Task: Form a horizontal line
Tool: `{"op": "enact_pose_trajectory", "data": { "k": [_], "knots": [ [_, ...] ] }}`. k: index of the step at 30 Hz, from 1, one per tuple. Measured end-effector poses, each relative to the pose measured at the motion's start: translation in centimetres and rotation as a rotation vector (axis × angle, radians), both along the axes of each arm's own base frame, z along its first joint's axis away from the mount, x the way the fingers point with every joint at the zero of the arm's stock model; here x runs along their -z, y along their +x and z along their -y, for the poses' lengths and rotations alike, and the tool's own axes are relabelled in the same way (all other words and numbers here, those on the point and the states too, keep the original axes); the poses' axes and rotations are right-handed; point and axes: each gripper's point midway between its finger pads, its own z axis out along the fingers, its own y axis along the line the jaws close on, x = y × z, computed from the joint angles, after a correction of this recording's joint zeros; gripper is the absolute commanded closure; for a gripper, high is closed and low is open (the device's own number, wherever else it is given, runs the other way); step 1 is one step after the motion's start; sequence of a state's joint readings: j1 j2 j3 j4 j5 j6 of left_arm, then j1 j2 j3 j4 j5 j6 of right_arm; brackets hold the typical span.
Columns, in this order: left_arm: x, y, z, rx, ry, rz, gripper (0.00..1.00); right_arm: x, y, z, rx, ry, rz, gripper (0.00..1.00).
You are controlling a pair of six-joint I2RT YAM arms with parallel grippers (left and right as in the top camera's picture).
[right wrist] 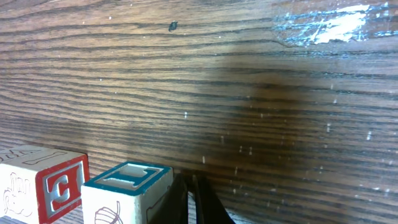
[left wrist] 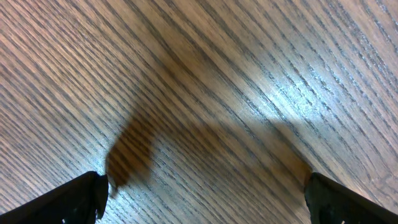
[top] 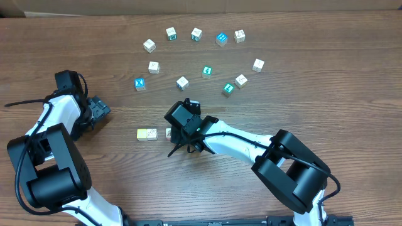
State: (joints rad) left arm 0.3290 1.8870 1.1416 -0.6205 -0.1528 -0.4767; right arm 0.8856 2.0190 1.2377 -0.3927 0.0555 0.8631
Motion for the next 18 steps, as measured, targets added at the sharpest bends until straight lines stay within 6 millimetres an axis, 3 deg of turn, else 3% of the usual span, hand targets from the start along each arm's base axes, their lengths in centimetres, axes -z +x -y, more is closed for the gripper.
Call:
{"op": "enact_pose_trajectory", "data": {
  "k": [18],
  "knots": [
    [0.01, 0.00, 0.00, 0.000, 0.000, 0.000, 0.00, 0.04, -0.03, 0.24, 0.003, 0.001, -0.018, 0.96]
  ]
}}
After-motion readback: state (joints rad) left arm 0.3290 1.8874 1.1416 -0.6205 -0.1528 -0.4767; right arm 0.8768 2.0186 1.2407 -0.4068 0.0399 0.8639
